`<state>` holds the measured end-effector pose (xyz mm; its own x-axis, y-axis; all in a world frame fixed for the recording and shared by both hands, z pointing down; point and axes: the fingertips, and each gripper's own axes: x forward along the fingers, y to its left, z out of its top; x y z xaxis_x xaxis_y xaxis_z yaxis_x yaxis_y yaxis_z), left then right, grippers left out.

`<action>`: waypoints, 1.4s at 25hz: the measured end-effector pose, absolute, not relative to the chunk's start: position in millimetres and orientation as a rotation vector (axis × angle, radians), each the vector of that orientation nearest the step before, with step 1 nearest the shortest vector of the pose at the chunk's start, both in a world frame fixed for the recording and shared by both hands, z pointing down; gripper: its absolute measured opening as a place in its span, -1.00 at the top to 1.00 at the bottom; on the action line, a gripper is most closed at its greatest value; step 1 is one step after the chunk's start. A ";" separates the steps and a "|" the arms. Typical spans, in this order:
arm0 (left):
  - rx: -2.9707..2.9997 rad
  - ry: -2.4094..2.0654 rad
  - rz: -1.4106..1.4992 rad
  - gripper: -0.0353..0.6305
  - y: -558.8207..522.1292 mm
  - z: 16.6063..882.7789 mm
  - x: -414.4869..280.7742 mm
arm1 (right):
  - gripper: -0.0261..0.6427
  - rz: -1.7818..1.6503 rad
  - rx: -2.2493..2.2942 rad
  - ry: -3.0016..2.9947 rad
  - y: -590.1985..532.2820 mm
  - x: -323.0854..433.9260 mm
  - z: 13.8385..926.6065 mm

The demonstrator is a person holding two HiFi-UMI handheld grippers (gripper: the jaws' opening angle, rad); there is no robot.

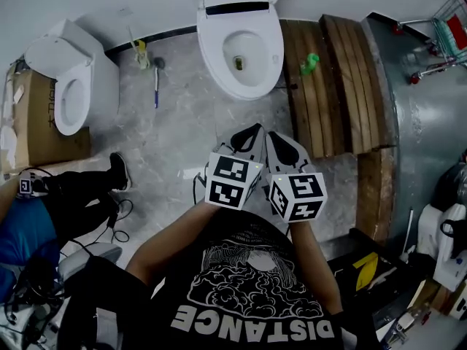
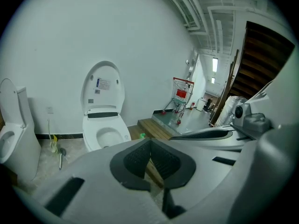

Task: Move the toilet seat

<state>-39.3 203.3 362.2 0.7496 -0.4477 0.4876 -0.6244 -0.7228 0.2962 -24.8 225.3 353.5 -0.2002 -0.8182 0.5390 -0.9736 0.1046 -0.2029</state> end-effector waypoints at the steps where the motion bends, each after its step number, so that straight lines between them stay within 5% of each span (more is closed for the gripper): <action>1: 2.497 -0.812 0.542 0.85 197.3 364.0 -40.9 | 0.86 0.764 1.765 -2.096 218.9 -25.7 355.4; 35: 2.213 -0.951 0.505 0.85 86.7 528.3 -4.2 | 0.86 1.025 1.639 -2.070 101.2 47.2 510.0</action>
<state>-4.2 86.7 528.3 0.6598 -0.4885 0.5710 -0.7467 -0.5115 0.4251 47.2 101.2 510.0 -0.2986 -0.7158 0.6312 -0.9360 0.0903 -0.3403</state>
